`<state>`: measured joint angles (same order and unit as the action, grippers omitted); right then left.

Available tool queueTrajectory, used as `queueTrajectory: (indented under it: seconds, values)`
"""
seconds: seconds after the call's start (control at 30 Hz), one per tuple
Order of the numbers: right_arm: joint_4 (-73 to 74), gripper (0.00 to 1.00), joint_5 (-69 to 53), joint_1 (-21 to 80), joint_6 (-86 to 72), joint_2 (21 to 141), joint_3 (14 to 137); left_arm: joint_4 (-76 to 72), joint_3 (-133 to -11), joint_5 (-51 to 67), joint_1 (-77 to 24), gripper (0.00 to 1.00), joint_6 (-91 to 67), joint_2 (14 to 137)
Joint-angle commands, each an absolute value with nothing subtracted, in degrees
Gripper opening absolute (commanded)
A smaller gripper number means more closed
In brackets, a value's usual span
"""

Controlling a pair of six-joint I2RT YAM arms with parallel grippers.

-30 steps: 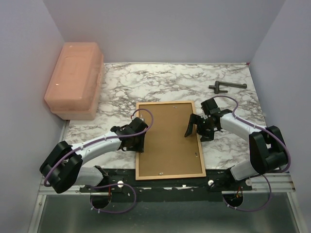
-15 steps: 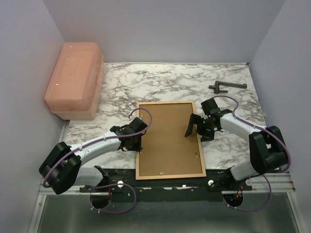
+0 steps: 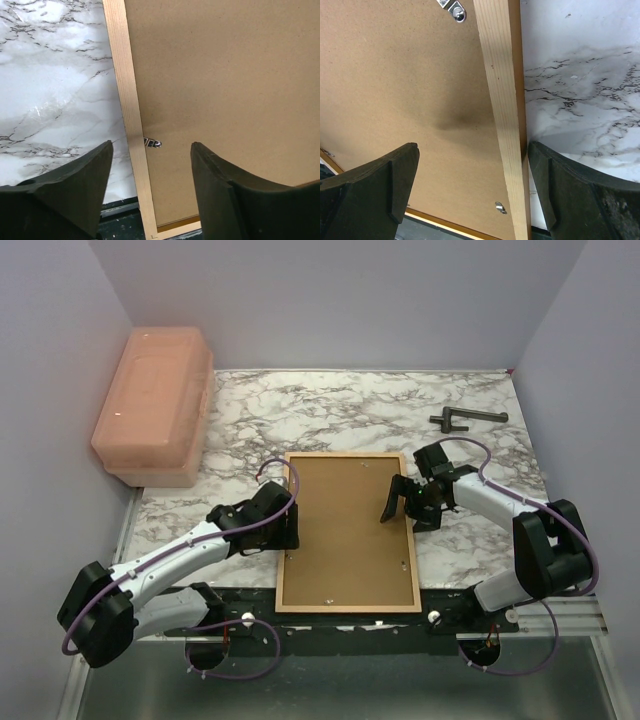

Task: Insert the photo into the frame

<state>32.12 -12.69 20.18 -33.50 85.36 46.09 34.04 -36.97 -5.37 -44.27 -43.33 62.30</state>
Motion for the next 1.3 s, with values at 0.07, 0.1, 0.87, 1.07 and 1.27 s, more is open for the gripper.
queueTrajectory:
  seconds: [0.07,0.1,0.87,1.07,1.27]
  values:
    - [33.70,1.00,-11.42,20.85,-34.34,85.07,44.28,35.24,-36.64,-3.09,-43.71,0.70,-45.61,60.88]
    - [33.41,1.00,-11.57,21.27,-34.58,85.28,44.30,35.33,-36.41,-2.92,-43.53,0.71,-45.68,60.63]
    - [34.21,1.00,-10.47,29.62,-39.28,89.50,49.19,28.21,-29.08,7.13,-30.59,0.80,-45.09,63.42]
    - [29.54,1.00,-13.84,29.62,-40.58,90.15,47.85,25.55,-34.17,9.37,-30.59,0.80,-44.50,68.85]
    - [29.41,1.00,-14.91,29.66,-39.44,98.85,59.60,26.08,-41.40,9.19,-30.09,0.80,-43.40,75.01]
